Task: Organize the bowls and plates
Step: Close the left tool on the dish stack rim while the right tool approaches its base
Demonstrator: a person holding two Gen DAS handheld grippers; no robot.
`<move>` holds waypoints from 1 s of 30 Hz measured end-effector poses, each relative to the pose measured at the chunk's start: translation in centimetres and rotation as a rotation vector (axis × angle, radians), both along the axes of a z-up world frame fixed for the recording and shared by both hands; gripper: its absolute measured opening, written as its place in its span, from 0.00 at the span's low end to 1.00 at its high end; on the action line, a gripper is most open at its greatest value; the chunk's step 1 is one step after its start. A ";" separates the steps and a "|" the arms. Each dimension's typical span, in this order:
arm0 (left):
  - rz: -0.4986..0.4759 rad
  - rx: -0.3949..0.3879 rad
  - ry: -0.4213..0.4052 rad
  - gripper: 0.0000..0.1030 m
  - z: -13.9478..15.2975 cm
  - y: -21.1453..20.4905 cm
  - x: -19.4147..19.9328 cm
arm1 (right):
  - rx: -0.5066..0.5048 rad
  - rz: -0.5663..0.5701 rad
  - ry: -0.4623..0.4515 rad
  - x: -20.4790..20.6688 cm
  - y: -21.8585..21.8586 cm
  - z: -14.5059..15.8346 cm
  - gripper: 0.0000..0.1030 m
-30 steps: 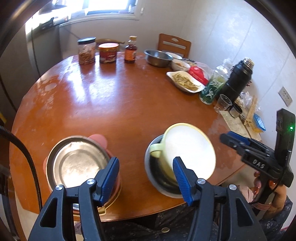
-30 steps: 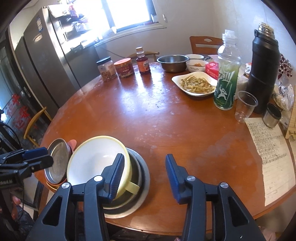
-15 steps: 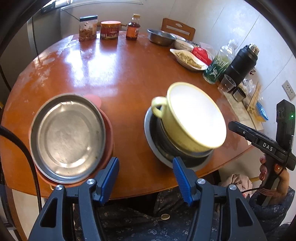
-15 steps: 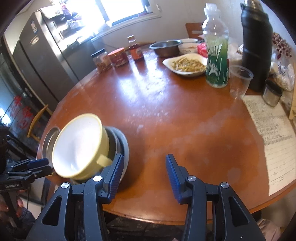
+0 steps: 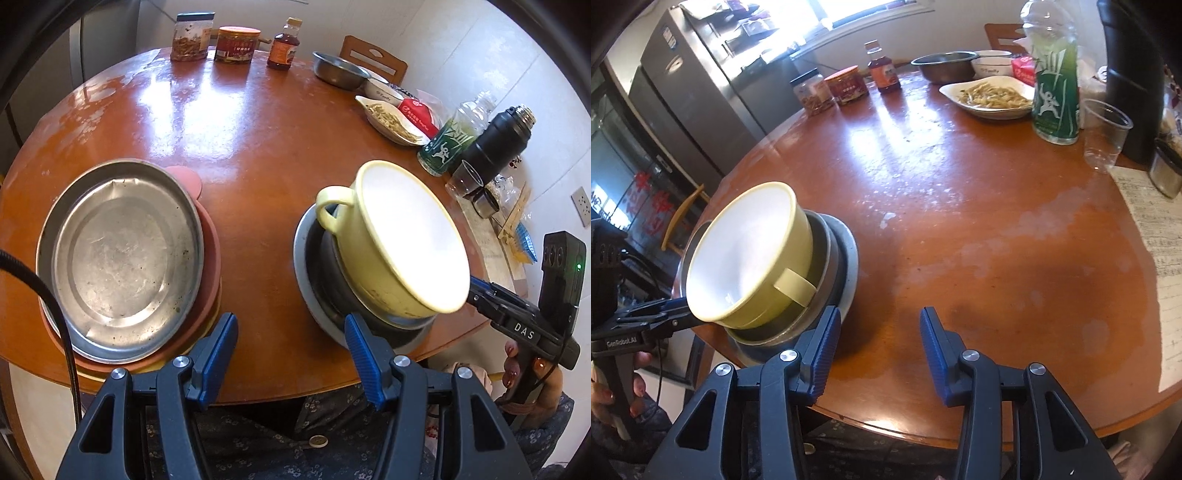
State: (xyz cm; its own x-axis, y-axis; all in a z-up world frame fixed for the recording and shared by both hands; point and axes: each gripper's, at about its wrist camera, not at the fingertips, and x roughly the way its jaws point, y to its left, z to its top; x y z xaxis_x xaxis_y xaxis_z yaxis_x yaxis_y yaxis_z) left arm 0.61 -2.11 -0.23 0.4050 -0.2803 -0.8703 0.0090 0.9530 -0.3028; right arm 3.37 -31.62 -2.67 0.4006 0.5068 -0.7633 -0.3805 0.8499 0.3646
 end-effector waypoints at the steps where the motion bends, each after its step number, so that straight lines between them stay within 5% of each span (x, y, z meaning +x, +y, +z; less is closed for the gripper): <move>1: 0.000 -0.004 0.001 0.58 0.0 0.0 0.1 | 0.003 0.007 0.001 0.1 0.1 -0.1 0.41; 20: 0.020 -0.093 0.041 0.57 -2.2 0.9 2.3 | 0.038 0.049 0.021 1.4 0.8 -0.7 0.31; 30: 0.005 -0.124 0.048 0.43 -3.0 0.7 2.9 | 0.086 0.078 0.037 1.7 0.7 -0.9 0.25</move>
State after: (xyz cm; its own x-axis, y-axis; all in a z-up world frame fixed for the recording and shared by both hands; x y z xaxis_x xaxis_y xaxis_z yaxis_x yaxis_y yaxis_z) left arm 3.53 -1.37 -3.20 0.3655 -0.3851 -0.8474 -0.0132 0.9082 -0.4184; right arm 5.11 -30.92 -3.58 0.3300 0.5996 -0.7291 -0.4290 0.7832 0.4500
